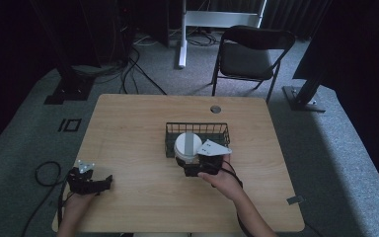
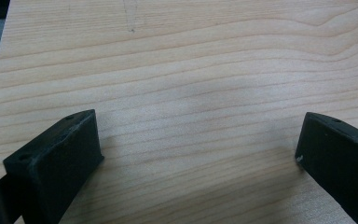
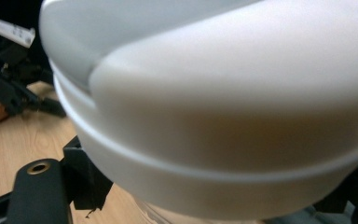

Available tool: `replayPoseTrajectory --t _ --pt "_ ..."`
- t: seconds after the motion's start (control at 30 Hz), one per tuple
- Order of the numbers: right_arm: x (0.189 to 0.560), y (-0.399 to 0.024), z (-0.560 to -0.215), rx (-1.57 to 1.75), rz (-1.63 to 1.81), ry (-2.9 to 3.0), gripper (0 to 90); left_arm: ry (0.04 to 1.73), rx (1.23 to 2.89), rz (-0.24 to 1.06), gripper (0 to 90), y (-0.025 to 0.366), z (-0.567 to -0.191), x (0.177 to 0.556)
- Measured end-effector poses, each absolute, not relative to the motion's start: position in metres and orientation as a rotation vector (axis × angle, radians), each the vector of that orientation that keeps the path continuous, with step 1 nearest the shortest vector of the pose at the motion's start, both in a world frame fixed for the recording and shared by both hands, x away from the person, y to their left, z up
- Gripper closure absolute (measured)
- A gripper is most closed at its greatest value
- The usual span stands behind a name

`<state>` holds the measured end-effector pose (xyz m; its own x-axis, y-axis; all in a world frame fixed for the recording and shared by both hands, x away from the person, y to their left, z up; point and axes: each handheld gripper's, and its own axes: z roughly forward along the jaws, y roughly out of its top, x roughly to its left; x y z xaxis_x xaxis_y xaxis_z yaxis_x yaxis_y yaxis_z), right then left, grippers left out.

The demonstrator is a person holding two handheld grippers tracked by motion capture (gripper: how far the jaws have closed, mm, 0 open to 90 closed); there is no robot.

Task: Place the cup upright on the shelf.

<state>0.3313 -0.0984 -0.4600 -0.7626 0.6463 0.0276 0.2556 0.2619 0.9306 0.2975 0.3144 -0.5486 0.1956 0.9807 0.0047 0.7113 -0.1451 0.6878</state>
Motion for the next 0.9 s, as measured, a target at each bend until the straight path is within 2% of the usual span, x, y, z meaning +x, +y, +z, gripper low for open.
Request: replayPoseTrajectory --t 0.47,0.9 --pt "0.353 -0.11 -0.431 0.902 1.449 2.047 18.4 1.574 1.925 0.632 0.1 0.315 -0.548 0.297" --pt "0.379 -0.126 -0.426 1.039 1.336 1.915 18.4 1.572 1.927 0.633 0.1 0.315 -0.548 0.297"
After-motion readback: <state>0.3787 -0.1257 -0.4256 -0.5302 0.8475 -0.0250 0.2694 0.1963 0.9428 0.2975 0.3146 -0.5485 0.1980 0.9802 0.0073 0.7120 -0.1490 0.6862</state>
